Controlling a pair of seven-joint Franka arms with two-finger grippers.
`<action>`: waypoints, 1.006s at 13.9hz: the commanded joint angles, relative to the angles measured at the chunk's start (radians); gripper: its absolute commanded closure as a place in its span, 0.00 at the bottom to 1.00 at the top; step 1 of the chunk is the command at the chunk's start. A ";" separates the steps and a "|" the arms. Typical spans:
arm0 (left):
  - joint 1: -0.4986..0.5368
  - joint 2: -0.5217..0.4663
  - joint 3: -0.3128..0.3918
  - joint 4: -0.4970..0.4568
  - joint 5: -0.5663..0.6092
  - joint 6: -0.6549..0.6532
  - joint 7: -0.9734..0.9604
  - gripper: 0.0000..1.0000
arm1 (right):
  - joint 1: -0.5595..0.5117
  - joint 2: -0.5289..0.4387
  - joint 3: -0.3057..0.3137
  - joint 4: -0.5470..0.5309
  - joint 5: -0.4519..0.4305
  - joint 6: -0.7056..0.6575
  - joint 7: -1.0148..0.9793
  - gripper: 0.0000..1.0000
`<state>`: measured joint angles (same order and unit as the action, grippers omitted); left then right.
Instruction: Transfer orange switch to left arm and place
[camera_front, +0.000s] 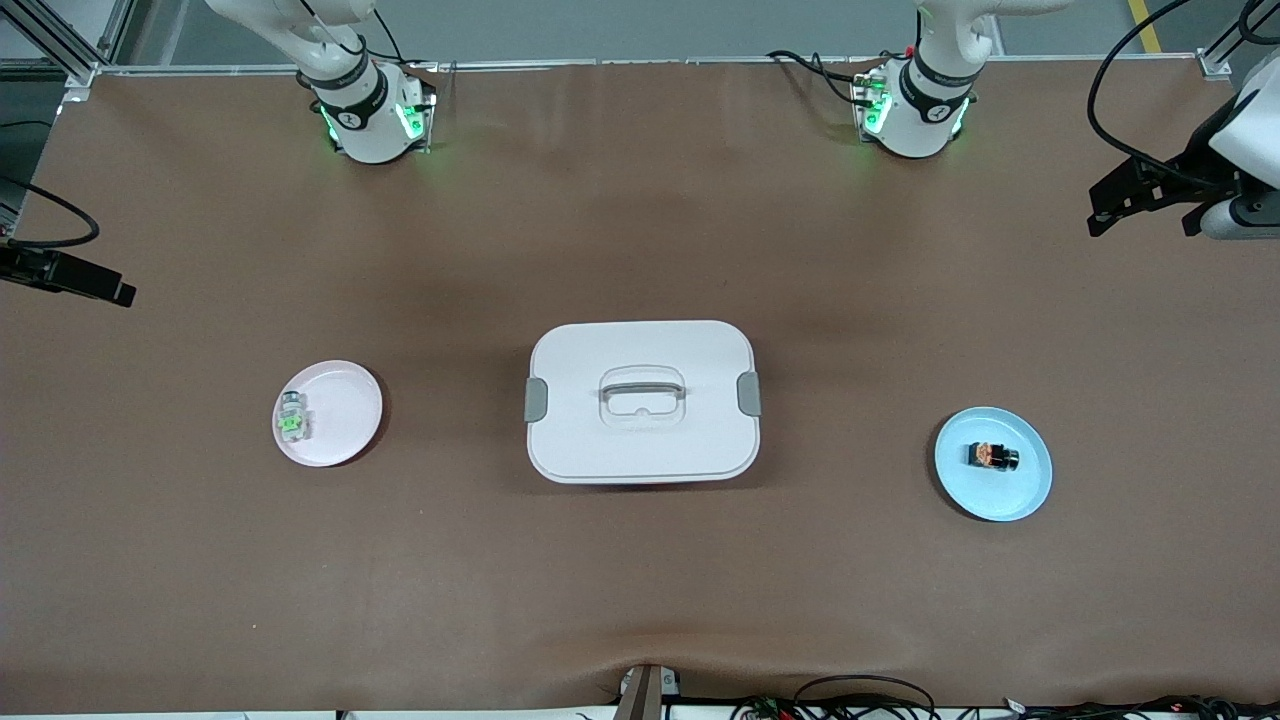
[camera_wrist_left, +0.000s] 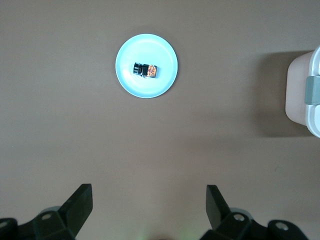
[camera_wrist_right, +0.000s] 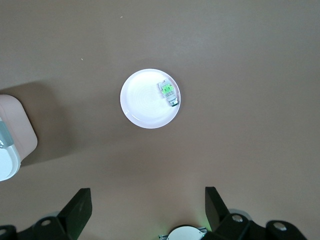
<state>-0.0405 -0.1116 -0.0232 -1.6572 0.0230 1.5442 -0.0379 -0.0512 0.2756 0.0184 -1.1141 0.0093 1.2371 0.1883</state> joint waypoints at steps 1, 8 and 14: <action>0.002 0.003 0.002 0.017 -0.005 -0.021 0.018 0.00 | -0.012 -0.047 0.002 -0.055 0.018 0.016 -0.004 0.00; -0.006 0.027 -0.004 0.031 0.003 -0.021 0.013 0.00 | -0.012 -0.218 -0.003 -0.333 0.017 0.204 -0.007 0.00; -0.007 0.027 -0.009 0.031 0.003 -0.021 0.012 0.00 | 0.010 -0.251 -0.046 -0.386 0.018 0.234 -0.029 0.00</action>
<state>-0.0479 -0.0958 -0.0283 -1.6528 0.0230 1.5422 -0.0379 -0.0526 0.0534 -0.0086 -1.4624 0.0151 1.4523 0.1748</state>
